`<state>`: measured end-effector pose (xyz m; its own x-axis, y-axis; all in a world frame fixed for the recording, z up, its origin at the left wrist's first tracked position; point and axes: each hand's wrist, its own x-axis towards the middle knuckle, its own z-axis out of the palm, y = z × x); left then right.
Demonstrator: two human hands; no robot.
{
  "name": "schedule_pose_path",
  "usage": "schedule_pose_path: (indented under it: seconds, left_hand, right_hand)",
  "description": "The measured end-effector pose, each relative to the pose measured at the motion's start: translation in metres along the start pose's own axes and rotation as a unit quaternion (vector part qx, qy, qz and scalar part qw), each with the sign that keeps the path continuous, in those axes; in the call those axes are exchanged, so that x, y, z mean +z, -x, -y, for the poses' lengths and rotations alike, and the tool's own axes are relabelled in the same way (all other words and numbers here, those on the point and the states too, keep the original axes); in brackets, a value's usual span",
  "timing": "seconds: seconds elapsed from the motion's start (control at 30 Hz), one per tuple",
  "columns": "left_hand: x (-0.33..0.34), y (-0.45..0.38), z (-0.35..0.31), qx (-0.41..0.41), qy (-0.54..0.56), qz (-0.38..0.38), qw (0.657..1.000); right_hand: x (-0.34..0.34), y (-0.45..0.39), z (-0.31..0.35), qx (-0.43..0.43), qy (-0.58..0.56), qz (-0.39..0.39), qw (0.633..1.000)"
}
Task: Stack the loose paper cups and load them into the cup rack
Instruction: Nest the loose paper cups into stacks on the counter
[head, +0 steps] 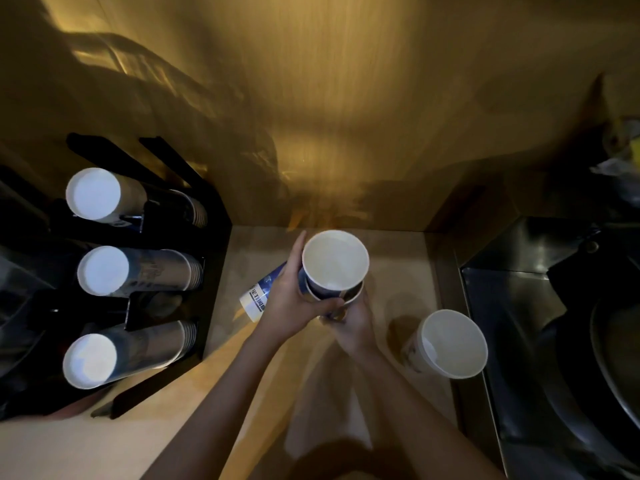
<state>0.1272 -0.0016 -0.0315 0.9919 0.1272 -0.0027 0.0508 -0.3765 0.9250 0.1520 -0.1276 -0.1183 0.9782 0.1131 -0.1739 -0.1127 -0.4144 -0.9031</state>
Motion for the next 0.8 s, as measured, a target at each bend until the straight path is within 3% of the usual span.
schedule_pose_path:
  seconds: [0.2, 0.43, 0.57, 0.67, 0.8]
  left_hand:
    - [0.004, 0.002, 0.003, -0.002, -0.053, 0.014, 0.999]
    - [0.009, 0.002, 0.016, 0.011, -0.095, 0.031, 0.995]
    - [-0.007, -0.005, 0.01, 0.022, -0.093, 0.083, 0.992]
    - [-0.028, -0.019, -0.003, 0.004, -0.109, 0.113, 0.988]
    - [-0.034, -0.039, 0.005, 0.026, -0.191, 0.061, 0.979]
  right_hand:
    - [0.003, 0.002, -0.002, -0.019, -0.013, -0.013, 1.0]
    - [0.0, 0.002, -0.003, 0.019, -0.004, 0.004, 1.0]
    - [0.003, -0.001, -0.005, -0.005, -0.009, -0.026, 1.0]
    - [0.002, -0.001, -0.009, 0.003, -0.009, -0.005, 1.0]
    - [-0.001, -0.001, -0.008, -0.019, 0.02, -0.015, 1.0]
